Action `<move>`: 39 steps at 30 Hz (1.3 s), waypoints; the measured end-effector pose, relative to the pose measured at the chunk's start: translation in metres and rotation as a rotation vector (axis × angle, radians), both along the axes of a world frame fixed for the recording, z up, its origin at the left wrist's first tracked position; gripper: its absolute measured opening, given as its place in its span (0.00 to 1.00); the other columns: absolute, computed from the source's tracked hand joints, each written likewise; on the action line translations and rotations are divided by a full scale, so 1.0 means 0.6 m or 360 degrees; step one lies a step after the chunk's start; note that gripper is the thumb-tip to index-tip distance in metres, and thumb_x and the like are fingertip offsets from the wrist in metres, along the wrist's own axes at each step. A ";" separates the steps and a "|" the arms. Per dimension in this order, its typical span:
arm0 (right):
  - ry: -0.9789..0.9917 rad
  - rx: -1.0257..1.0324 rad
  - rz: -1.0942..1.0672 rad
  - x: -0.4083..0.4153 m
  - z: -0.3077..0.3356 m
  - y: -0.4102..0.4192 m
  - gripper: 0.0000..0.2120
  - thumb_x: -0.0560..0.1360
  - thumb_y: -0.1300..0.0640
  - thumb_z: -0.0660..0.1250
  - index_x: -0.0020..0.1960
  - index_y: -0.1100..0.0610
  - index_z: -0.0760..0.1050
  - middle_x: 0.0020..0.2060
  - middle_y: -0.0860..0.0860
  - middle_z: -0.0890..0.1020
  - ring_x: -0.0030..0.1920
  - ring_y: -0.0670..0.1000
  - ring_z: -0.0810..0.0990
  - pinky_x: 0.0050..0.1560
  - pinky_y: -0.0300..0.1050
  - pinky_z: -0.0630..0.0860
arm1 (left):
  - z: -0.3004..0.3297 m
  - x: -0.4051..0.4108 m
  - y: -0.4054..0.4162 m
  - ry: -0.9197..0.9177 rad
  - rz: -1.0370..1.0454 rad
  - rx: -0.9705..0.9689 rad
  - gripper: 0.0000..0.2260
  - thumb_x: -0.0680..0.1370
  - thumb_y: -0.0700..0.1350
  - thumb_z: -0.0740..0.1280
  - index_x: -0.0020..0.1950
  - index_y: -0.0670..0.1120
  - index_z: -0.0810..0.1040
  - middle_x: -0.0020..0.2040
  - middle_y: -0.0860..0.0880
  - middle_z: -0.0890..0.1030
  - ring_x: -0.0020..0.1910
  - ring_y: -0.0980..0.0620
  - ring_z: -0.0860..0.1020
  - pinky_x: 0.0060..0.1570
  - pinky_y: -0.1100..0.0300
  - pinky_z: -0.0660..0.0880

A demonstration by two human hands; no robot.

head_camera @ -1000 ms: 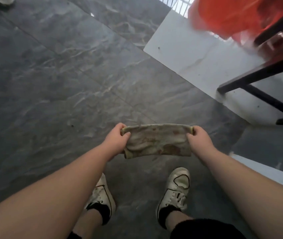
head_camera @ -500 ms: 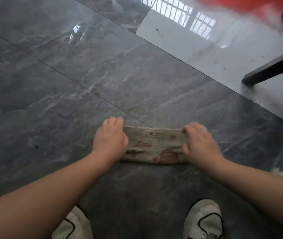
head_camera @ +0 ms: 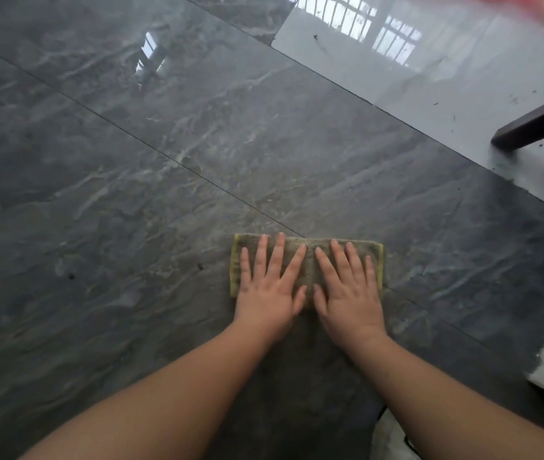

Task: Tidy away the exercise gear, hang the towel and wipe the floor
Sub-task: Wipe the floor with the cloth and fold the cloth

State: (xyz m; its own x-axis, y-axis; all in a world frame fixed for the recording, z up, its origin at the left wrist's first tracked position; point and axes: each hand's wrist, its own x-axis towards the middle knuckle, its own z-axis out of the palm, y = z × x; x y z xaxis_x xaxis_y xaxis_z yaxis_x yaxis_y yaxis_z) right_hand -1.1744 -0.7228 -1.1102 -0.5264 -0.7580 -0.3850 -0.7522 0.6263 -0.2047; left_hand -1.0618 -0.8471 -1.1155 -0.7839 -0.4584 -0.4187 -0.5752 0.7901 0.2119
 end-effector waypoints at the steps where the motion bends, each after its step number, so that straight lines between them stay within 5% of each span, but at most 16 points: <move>1: 0.0021 0.0004 -0.0004 0.003 -0.003 0.002 0.32 0.76 0.44 0.54 0.79 0.50 0.59 0.79 0.54 0.59 0.79 0.57 0.56 0.76 0.61 0.48 | -0.004 0.000 0.001 -0.0026 -0.0005 -0.0023 0.31 0.79 0.63 0.50 0.80 0.59 0.42 0.80 0.47 0.37 0.79 0.42 0.36 0.73 0.35 0.35; 17: 0.0219 -0.0069 -0.0068 -0.028 -0.044 -0.020 0.36 0.75 0.38 0.53 0.80 0.48 0.49 0.80 0.53 0.57 0.79 0.57 0.54 0.76 0.65 0.46 | -0.029 -0.038 -0.056 0.0021 -0.0161 -0.0193 0.33 0.76 0.66 0.50 0.79 0.61 0.45 0.82 0.47 0.49 0.80 0.41 0.45 0.73 0.31 0.40; 24: 0.0250 -0.0084 -0.0144 -0.057 -0.046 -0.048 0.35 0.76 0.39 0.53 0.80 0.48 0.50 0.79 0.53 0.58 0.79 0.58 0.54 0.76 0.65 0.46 | -0.022 -0.089 -0.099 0.0009 -0.0255 -0.0184 0.32 0.77 0.67 0.43 0.76 0.63 0.32 0.78 0.49 0.32 0.78 0.43 0.33 0.71 0.33 0.33; 32: 0.0288 -0.0096 -0.0223 -0.138 -0.052 -0.109 0.34 0.76 0.40 0.52 0.80 0.48 0.54 0.80 0.53 0.57 0.79 0.57 0.53 0.77 0.65 0.47 | -0.027 -0.179 -0.162 0.0100 -0.0327 -0.0251 0.32 0.78 0.67 0.47 0.79 0.63 0.40 0.82 0.48 0.42 0.80 0.43 0.39 0.72 0.33 0.37; 39: 0.0297 -0.0052 -0.0245 -0.213 -0.054 -0.158 0.35 0.76 0.38 0.50 0.80 0.47 0.51 0.80 0.51 0.54 0.80 0.55 0.49 0.77 0.63 0.43 | -0.025 -0.257 -0.207 0.0049 -0.0304 -0.0238 0.32 0.78 0.67 0.44 0.77 0.63 0.34 0.81 0.49 0.36 0.78 0.44 0.34 0.71 0.33 0.34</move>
